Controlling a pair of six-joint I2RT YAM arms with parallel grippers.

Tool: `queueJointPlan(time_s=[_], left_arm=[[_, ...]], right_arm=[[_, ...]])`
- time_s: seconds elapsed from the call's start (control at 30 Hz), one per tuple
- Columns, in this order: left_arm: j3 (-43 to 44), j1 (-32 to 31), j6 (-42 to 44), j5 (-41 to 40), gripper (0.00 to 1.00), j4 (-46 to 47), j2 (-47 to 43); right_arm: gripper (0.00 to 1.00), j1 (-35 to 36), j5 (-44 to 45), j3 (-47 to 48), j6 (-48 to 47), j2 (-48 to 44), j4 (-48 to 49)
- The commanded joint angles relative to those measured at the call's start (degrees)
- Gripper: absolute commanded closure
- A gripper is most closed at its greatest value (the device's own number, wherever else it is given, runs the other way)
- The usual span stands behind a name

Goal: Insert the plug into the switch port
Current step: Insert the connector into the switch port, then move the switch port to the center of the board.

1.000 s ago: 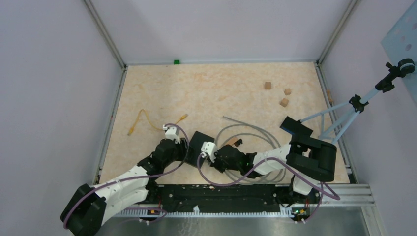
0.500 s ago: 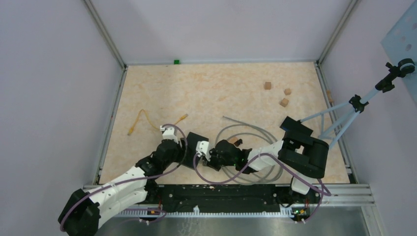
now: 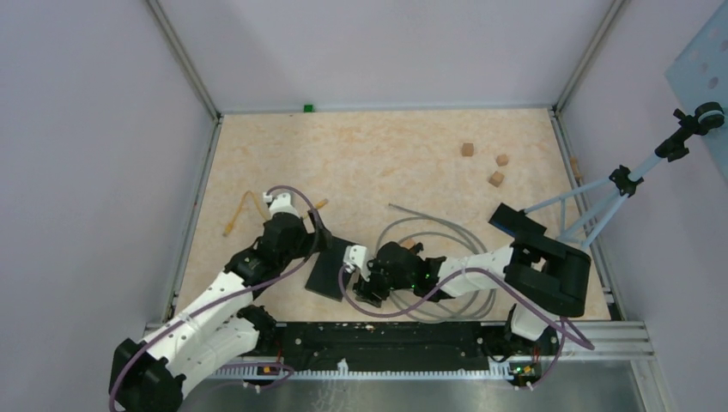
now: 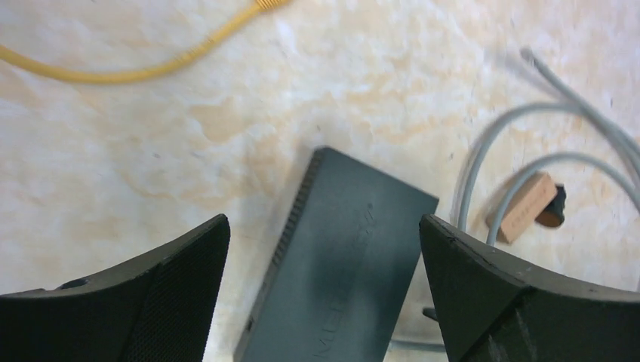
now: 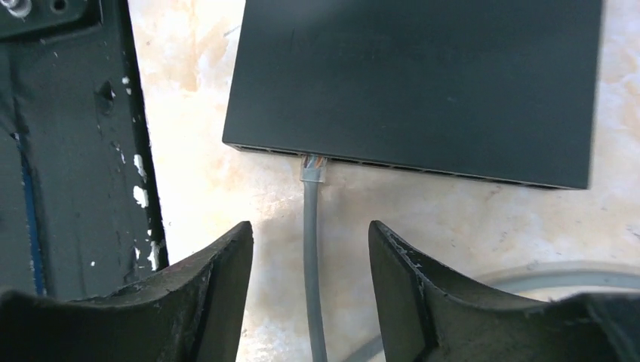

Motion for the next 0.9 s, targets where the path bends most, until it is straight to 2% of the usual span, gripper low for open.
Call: queueJointPlan(time_s=[0.0,0.23,0.37,0.63,0.67,0.77,0.87], left_arm=[[6.16,5.56,4.71,0.43,0.01,-4.14,-2.28],[11.61,6.63,6.21,2.20,0.01,-8.31,-4.90],[11.81,6.68,5.66,3.89,0.01,-9.96,-6.37],[10.61,6.67,6.36,8.71,0.01,-11.62,-10.78],[10.50,6.63,6.48,9.26,0.01,-12.01,-11.16],[10.14,6.68,5.81,10.19,0.01,-13.46,-12.42],[10.27,6.71,6.01,12.73,0.01,-13.25,-13.20]], right_arm=[[0.43,-0.60,3.83,2.85,3.90,-7.60,-3.77],[0.43,-4.97,9.55,6.84,17.75,-19.22,-14.48],[0.44,-11.90,11.14,9.69,26.25,-22.42,-24.78],[0.44,-21.81,23.29,11.42,37.59,-27.69,-41.40],[0.42,-22.55,24.85,11.70,38.16,-28.07,-43.17],[0.24,-24.76,30.99,12.05,40.25,-29.59,-47.60],[0.22,-30.45,34.46,12.33,42.29,-30.78,-49.52]])
